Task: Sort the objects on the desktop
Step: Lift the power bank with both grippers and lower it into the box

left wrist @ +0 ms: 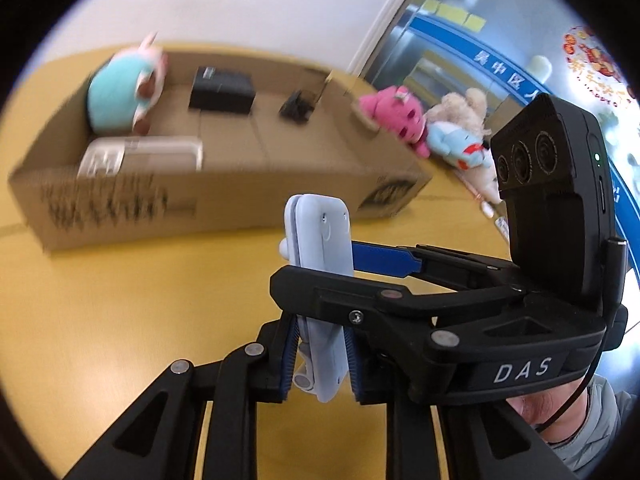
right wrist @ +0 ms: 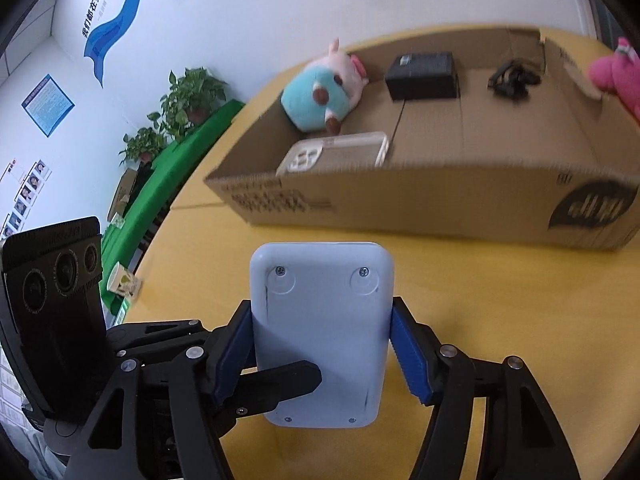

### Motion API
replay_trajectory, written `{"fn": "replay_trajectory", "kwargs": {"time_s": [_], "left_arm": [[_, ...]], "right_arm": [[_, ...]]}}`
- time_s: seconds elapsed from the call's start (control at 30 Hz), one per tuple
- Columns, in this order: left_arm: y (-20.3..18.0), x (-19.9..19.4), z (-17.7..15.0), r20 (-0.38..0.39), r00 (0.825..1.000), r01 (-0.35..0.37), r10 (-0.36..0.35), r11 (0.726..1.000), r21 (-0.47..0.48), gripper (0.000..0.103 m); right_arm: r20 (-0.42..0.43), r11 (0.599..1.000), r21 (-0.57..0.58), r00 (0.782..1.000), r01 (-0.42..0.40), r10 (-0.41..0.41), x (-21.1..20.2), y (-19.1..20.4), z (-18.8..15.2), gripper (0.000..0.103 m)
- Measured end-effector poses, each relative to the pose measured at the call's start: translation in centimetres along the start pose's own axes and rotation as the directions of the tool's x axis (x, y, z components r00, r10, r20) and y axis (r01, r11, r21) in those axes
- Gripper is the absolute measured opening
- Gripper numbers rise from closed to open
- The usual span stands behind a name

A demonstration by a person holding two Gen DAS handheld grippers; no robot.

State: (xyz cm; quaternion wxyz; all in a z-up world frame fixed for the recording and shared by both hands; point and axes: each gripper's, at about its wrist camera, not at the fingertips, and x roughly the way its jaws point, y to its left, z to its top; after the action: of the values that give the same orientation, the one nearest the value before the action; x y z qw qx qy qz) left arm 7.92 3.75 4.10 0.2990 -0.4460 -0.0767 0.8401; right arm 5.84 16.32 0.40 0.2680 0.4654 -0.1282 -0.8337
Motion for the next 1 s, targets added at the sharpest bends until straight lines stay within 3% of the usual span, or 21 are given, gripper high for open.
{"fn": "replay_trajectory", "kwargs": {"time_s": [0.27,0.5,0.73,1.0], "left_arm": [[-0.6,-0.1,8.6,0.086,0.996,0.03,-0.036,0.997,0.075,0.02],[1.0,2.6,15.9,0.064,0.997,0.041,-0.047,0.995,0.088,0.02],[4.8,8.9,21.1,-0.057,0.998,0.041,-0.039,0.998,0.037,0.019],[10.3,16.3,21.3,-0.222,0.97,0.078,-0.102,0.99,-0.114,0.019]], "right_arm": [[0.136,0.992,-0.085,0.987,0.096,-0.084,-3.7,0.7,8.0,0.064],[0.156,0.988,-0.081,0.981,0.128,-0.114,-3.9,-1.5,16.0,0.064],[0.048,0.986,-0.03,0.986,0.163,-0.162,1.7,-5.6,22.7,0.064],[-0.158,0.977,0.05,0.968,0.205,-0.195,10.4,-11.4,24.5,0.064]]}}
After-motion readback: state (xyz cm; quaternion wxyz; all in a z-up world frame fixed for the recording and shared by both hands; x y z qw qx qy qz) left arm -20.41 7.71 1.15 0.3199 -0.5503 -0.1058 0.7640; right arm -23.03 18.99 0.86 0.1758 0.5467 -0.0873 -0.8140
